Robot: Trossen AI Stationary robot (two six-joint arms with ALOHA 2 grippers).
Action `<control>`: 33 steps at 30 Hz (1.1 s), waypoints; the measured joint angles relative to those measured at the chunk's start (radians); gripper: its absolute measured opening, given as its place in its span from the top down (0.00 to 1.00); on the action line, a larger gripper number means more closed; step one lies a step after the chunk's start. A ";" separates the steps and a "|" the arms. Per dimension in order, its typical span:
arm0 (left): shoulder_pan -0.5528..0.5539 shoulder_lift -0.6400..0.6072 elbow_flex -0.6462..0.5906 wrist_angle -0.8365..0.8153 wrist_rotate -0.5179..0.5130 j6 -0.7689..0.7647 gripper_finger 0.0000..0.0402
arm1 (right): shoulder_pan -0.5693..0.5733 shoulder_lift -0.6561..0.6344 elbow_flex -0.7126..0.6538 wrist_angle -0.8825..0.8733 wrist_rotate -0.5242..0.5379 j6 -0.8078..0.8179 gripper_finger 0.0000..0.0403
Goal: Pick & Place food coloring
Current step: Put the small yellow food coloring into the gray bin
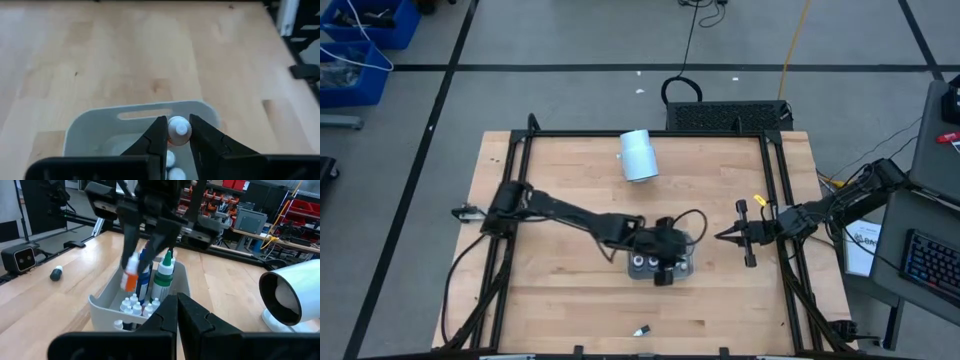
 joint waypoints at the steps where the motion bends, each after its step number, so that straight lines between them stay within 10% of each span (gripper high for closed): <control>1: 0.007 0.021 0.022 -0.012 0.000 -0.003 0.84 | 0.000 0.000 0.000 -0.003 0.000 0.000 1.00; 33: 0.036 0.132 0.067 -0.065 0.000 -0.009 0.80 | 0.000 0.000 0.000 -0.007 0.000 -0.011 1.00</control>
